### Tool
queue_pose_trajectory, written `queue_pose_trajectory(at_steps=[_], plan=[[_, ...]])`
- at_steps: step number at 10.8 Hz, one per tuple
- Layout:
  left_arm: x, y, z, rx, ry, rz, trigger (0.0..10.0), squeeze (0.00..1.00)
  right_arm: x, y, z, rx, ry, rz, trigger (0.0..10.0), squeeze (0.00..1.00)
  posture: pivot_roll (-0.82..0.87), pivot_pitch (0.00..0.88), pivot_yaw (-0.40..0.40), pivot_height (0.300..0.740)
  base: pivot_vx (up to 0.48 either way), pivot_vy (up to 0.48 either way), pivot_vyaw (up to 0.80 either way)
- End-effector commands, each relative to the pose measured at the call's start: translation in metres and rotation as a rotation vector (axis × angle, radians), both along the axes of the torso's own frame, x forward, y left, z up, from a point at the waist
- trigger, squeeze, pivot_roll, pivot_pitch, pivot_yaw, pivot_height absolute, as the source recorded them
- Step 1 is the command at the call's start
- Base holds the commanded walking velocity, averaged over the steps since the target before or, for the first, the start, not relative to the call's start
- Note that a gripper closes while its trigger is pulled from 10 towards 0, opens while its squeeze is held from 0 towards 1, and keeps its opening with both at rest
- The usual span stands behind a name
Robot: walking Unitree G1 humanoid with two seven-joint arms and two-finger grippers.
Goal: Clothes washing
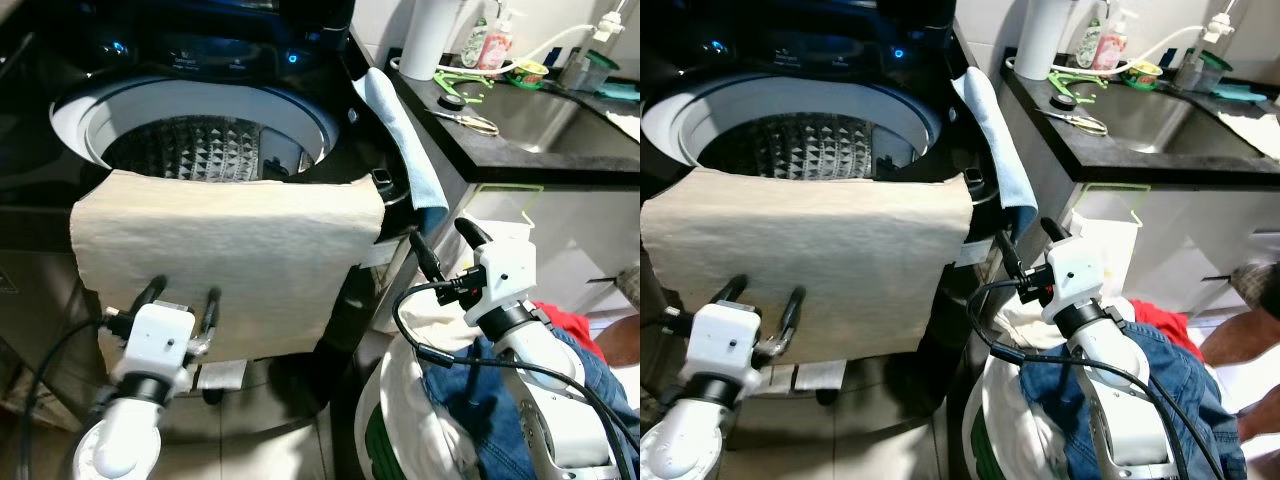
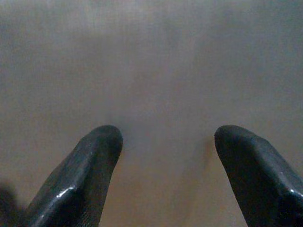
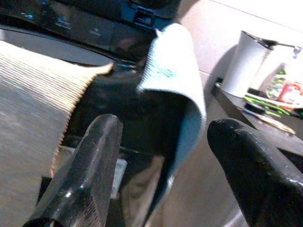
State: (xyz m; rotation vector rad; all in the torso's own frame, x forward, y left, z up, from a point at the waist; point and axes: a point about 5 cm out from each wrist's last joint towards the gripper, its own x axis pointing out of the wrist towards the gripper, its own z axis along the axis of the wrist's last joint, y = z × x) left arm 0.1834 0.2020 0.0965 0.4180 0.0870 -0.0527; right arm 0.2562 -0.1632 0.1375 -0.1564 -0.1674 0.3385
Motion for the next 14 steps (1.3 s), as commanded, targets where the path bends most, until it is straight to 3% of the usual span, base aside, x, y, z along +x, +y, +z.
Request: queue_pose_trajectory(at_steps=[1, 2, 3, 4, 6, 7, 8, 10, 12, 14], plan=[[-0.015, -0.001, -0.024, 0.031, 0.118, -0.044, 10.0, 0.00, 0.003, -0.005, 0.000, -0.006, -0.003, -0.011, 10.0, 0.00, 0.18, 0.000, -0.123, 0.740, 0.000, 0.000, 0.00], [-0.030, -0.005, -0.040, 0.051, 0.196, -0.110, 10.0, 0.00, 0.005, -0.009, 0.000, -0.011, 0.004, -0.015, 10.0, 0.00, 0.18, 0.000, -0.134, 0.740, 0.000, 0.000, 0.00], [-0.031, -0.008, -0.043, 0.045, 0.184, -0.101, 10.0, 0.00, 0.007, -0.010, -0.001, -0.013, 0.015, -0.014, 10.0, 0.00, 0.18, 0.000, -0.137, 0.740, 0.000, 0.000, 0.00], [-0.021, -0.019, -0.031, -0.039, 0.058, -0.059, 10.0, 0.00, 0.021, -0.013, -0.009, 0.040, 0.095, -0.031, 10.0, 0.00, 0.19, 0.000, -0.154, 0.740, 0.000, 0.000, 0.00], [0.003, -0.007, 0.017, -0.162, -0.186, 0.084, 10.0, 0.00, 0.033, 0.000, 0.012, 0.079, 0.018, 0.008, 10.0, 0.00, 0.21, 0.000, -0.172, 0.740, 0.000, 0.000, 0.00], [0.009, -0.005, 0.034, -0.210, -0.233, 0.134, 10.0, 0.00, 0.033, 0.003, 0.017, 0.070, -0.020, 0.026, 10.0, 0.00, 0.22, 0.000, -0.176, 0.740, 0.000, 0.000, 0.00], [0.016, -0.004, 0.043, -0.272, -0.260, 0.179, 10.0, 0.00, 0.025, 0.007, 0.008, 0.052, 0.004, 0.100, 10.0, 0.00, 0.22, 0.000, -0.180, 0.740, 0.000, 0.000, 0.00], [0.019, -0.003, 0.055, -0.253, -0.279, 0.166, 10.0, 0.00, 0.002, 0.009, -0.011, 0.009, 0.122, 0.272, 10.0, 0.00, 0.21, 0.000, -0.175, 0.740, 0.000, 0.000, 0.00], [0.019, 0.004, 0.060, -0.240, -0.271, 0.185, 10.0, 0.00, -0.015, -0.001, -0.036, -0.046, 0.220, 0.323, 10.0, 0.00, 0.21, 0.000, -0.166, 0.740, 0.000, 0.000, 0.00], [0.022, 0.008, 0.065, -0.222, -0.273, 0.180, 10.0, 0.00, -0.028, -0.007, -0.050, -0.024, 0.309, 0.335, 10.0, 0.00, 0.21, 0.000, -0.162, 0.740, 0.000, 0.000, 0.00]])
